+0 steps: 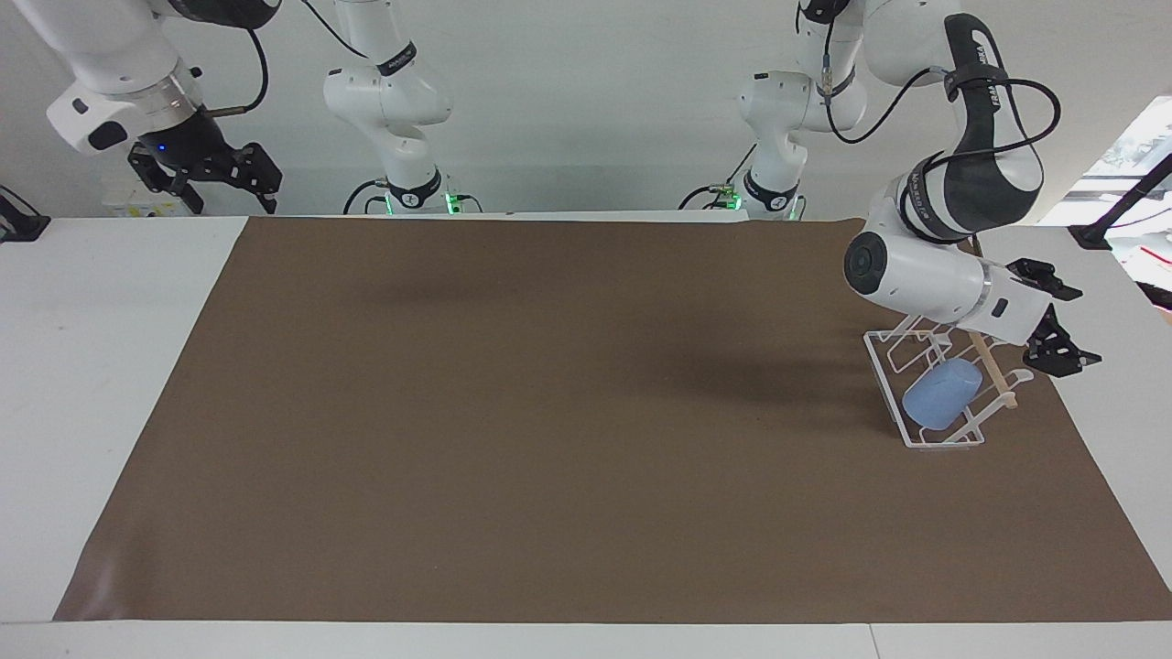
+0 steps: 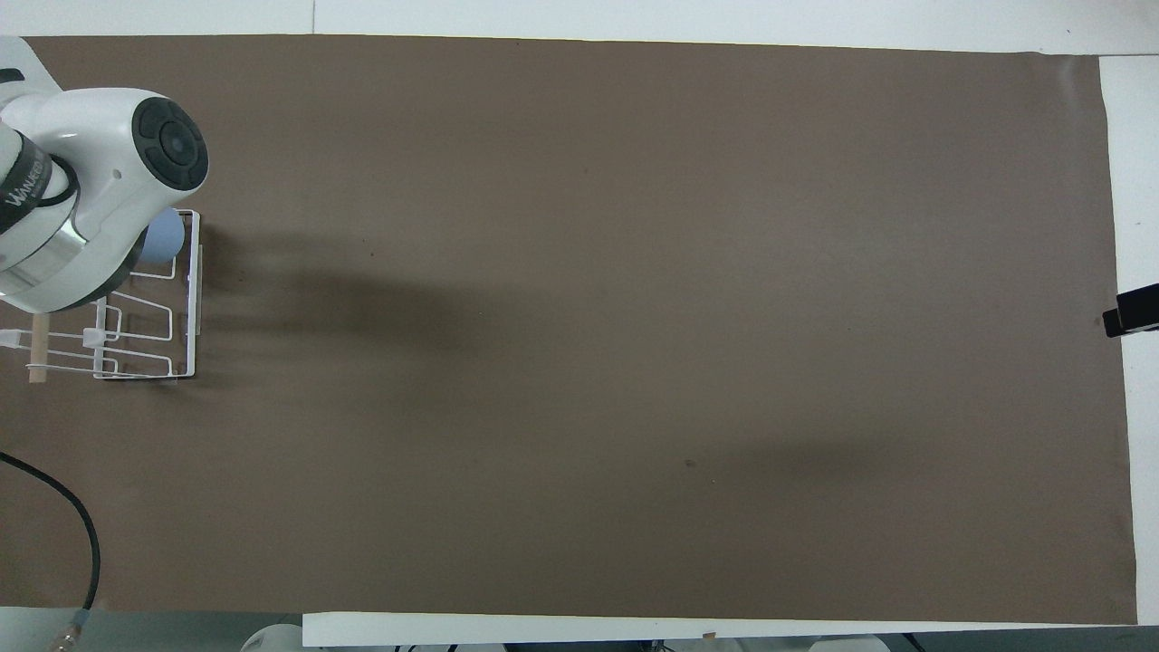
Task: Hang cup on cup holder
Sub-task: 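Open the left gripper and draw it back from the rack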
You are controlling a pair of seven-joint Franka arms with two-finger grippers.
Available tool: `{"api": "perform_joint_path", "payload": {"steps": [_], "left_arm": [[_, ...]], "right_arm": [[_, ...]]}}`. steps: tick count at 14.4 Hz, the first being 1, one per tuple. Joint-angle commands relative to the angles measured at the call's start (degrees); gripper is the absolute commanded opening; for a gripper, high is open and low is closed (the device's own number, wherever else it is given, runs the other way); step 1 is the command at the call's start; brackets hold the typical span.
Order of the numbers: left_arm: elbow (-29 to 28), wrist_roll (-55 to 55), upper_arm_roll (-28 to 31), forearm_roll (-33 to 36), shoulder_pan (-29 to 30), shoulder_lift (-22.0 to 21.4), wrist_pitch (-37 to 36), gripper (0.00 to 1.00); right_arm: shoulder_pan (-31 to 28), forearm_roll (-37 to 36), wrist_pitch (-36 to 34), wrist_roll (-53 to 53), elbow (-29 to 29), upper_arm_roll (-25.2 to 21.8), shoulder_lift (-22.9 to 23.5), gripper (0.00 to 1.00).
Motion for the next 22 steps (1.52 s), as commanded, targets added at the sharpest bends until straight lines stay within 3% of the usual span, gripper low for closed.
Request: {"api": "perform_joint_path", "payload": {"steps": [1,4,8,12,17,22], "left_arm": [[-0.23,3.64,-0.02,-0.99,2.35,-1.64,3.15,1.00],[-1.19,7.49,-0.02,-2.21,2.35,-3.74,3.16,1.00],[-2.60,16.01,-0.20,-14.15,2.35,-5.77,4.12,1.00],[-2.16,30.23,-2.30,-28.03,4.37,-6.91,4.91,1.00],[-1.37,61.96,-1.87,-54.21,8.06,-10.87,3.51,1.00],[0.73,78.86,-2.48,-72.16,8.51,-10.61,-5.62,1.00]], "right_arm": [[0.04,-0.38,-0.40,0.67,-0.19,0.01,-0.50,1.00],[0.04,-0.38,-0.49,0.67,-0.19,0.01,-0.50,1.00],[0.04,-0.38,-0.40,0.67,-0.19,0.01,-0.50,1.00],[0.04,-0.38,-0.40,0.67,-0.19,0.01,-0.50,1.00],[0.04,-0.38,-0.40,0.67,-0.19,0.01,-0.50,1.00],[0.04,-0.38,-0.49,0.67,-0.19,0.01,-0.50,1.00]]}}
